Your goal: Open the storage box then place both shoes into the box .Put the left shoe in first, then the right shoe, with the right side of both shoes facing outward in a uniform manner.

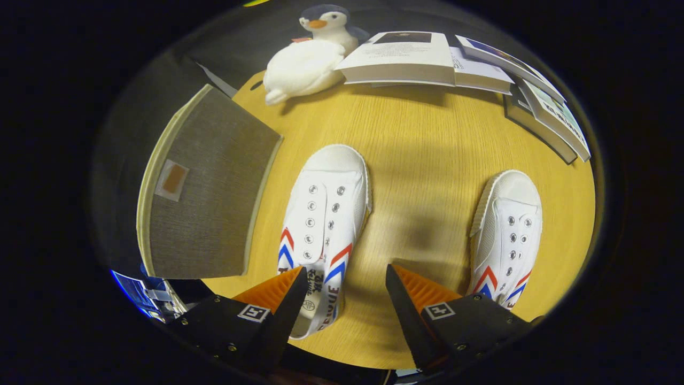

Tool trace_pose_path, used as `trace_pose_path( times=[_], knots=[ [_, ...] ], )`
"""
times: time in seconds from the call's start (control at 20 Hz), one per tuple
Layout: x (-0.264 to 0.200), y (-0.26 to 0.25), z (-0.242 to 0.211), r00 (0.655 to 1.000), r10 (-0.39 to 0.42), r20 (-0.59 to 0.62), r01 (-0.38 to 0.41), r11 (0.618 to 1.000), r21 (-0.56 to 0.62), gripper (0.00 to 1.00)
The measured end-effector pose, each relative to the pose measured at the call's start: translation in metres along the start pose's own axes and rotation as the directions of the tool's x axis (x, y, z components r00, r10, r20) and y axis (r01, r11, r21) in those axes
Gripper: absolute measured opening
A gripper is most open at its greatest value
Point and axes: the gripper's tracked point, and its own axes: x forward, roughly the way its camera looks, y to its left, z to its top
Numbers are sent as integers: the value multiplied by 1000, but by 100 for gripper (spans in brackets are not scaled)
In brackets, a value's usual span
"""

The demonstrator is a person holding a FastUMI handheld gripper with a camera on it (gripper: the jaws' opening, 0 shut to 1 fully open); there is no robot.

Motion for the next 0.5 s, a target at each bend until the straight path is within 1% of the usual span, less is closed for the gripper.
trace_pose_path(
  times=[0.05, 0.1, 0.15, 0.2, 0.25, 0.3, 0.35, 0.4, 0.45, 0.5],
  knots=[
    [5, -1, -1, 1000, -11, -10, 11, 1000, -5, 87],
    [10, -1, -1, 1000, -21, -19, 21, 1000, -8, 74],
    [11, 0, 0, 999, -25, -27, 25, 1000, -5, 73],
    [13, 6, -1, 999, -13, -43, 14, 1000, 13, 68],
    [17, 6, -1, 998, -16, -53, 17, 1000, 20, 60],
    [18, 9, 3, 999, 2, -45, -1, 1000, 14, 57],
    [16, 15, -3, 998, 12, -65, -11, 1000, 27, 57],
    [19, 18, 0, 998, 13, -57, -12, 1000, 23, 24],
    [22, 14, -1, 998, -4, -62, 5, 1000, 23, 28],
    [14, 14, -1, 997, -17, -72, 19, 999, 27, 14]
  ],
)
